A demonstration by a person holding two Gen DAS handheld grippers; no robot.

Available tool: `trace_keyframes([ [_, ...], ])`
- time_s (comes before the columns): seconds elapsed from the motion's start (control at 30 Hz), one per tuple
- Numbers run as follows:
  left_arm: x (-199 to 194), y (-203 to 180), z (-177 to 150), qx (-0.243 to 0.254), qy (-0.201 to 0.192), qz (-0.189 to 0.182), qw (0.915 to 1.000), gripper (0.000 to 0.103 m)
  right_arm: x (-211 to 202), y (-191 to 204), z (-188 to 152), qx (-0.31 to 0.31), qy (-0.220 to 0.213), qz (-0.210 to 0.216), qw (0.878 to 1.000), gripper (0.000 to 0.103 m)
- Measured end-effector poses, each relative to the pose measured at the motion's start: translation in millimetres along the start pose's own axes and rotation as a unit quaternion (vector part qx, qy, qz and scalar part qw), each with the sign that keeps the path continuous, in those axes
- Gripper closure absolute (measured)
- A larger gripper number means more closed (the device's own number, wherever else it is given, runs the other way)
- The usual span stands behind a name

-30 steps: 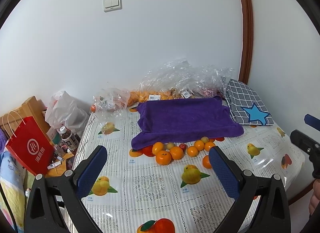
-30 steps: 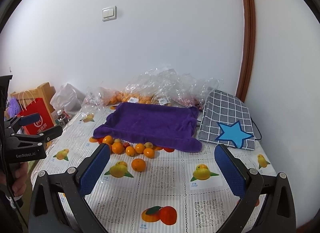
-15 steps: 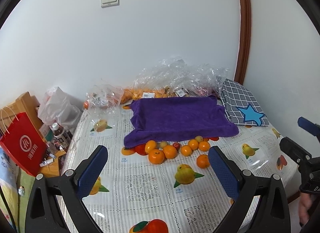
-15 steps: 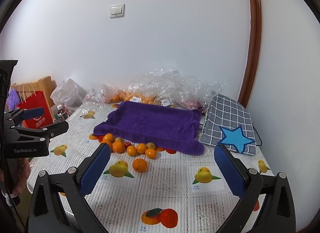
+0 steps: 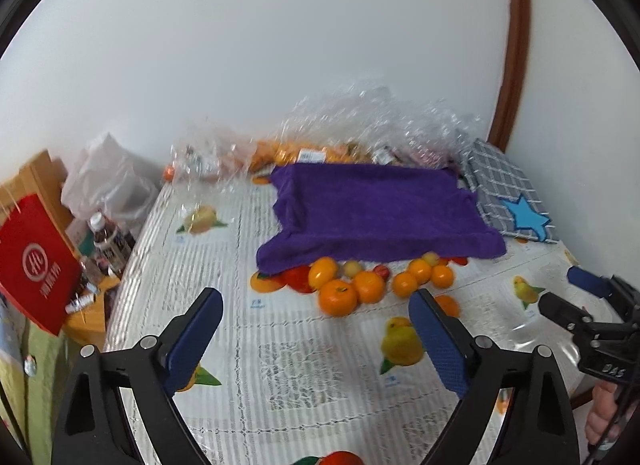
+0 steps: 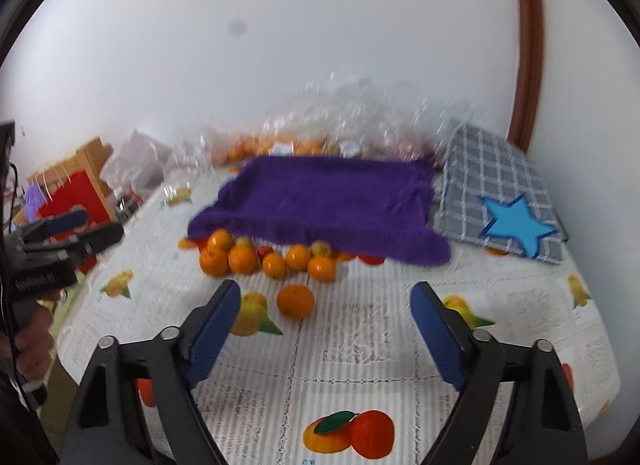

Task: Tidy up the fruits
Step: 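Move both tools toward the loose fruit pile in front of the purple towel, then close the right tool on an orange while the left tool grasps another orange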

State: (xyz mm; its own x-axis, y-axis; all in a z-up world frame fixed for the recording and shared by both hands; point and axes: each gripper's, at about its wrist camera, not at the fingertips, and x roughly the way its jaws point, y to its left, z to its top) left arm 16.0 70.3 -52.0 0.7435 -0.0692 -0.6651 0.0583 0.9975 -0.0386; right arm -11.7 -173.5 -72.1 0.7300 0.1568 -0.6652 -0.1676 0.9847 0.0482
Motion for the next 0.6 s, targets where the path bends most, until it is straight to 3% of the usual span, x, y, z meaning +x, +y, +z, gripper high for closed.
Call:
trace_keyframes([
  [0.13,23,20,-10,-0.016,0.013,0.010,0.9997,0.017,40,4,-15,-0.002,0.024,0.009,1.000,0.037],
  [0.27,43,35,-17,-0.028,0.036,0.007,0.9989,0.019,86,9,-27,0.008,0.069,0.022,0.997,0.039],
  [0.43,59,43,-24,-0.028,0.048,-0.003,0.9985,0.022,123,10,-33,0.030,0.093,0.037,0.995,0.039],
  [0.6,82,37,-27,-0.028,0.075,-0.022,0.9966,0.034,148,13,-32,0.039,0.099,0.035,0.994,0.039],
])
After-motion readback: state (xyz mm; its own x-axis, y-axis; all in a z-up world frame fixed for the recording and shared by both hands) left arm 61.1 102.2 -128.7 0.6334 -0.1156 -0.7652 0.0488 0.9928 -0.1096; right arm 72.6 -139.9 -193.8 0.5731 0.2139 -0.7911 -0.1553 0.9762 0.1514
